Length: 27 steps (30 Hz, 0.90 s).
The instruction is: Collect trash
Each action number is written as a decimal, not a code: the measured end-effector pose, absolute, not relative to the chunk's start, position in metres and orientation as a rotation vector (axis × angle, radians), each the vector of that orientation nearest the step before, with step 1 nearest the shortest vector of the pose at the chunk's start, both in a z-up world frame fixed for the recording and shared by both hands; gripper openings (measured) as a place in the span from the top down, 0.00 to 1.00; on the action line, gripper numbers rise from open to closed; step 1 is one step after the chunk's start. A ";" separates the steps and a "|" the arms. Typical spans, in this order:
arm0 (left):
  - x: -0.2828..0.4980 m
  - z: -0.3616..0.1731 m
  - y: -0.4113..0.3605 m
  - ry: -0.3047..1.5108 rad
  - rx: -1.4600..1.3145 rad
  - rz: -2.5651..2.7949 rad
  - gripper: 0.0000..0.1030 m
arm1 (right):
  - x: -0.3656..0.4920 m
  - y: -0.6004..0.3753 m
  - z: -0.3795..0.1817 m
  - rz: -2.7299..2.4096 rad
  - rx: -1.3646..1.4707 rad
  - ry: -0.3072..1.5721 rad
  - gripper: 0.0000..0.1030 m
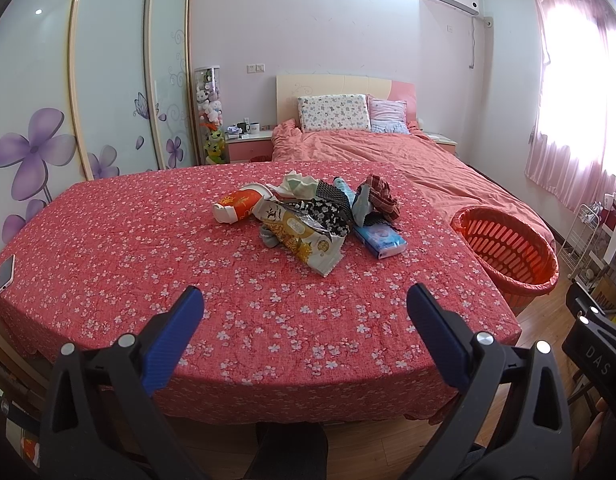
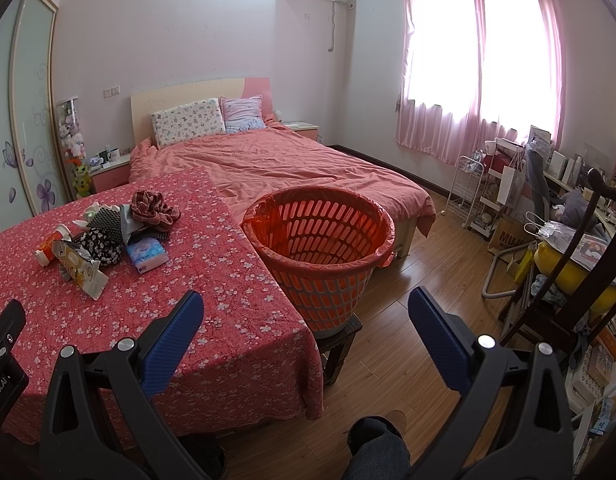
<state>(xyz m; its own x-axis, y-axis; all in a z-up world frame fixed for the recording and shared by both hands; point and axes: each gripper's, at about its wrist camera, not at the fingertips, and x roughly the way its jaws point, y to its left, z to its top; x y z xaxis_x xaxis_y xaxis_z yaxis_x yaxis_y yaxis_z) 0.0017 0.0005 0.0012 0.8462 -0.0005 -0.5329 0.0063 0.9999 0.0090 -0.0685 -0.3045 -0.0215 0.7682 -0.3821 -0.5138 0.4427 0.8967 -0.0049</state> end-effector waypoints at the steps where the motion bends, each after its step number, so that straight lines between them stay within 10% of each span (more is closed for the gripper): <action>1: 0.002 0.001 0.001 0.562 0.010 -0.004 0.04 | -0.069 -0.304 -0.022 -0.448 0.119 0.531 0.02; 27: 0.032 -0.015 0.016 0.601 -0.015 0.017 0.04 | -0.037 -0.295 -0.034 -0.303 0.096 0.553 0.02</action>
<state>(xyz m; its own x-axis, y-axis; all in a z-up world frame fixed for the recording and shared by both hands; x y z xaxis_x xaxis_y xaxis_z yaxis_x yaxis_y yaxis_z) 0.0320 0.0165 -0.0154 0.8247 0.0118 -0.5654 -0.0204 0.9998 -0.0089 -0.0369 -0.2952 -0.0340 0.8077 -0.2575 -0.5304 0.3090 0.9510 0.0088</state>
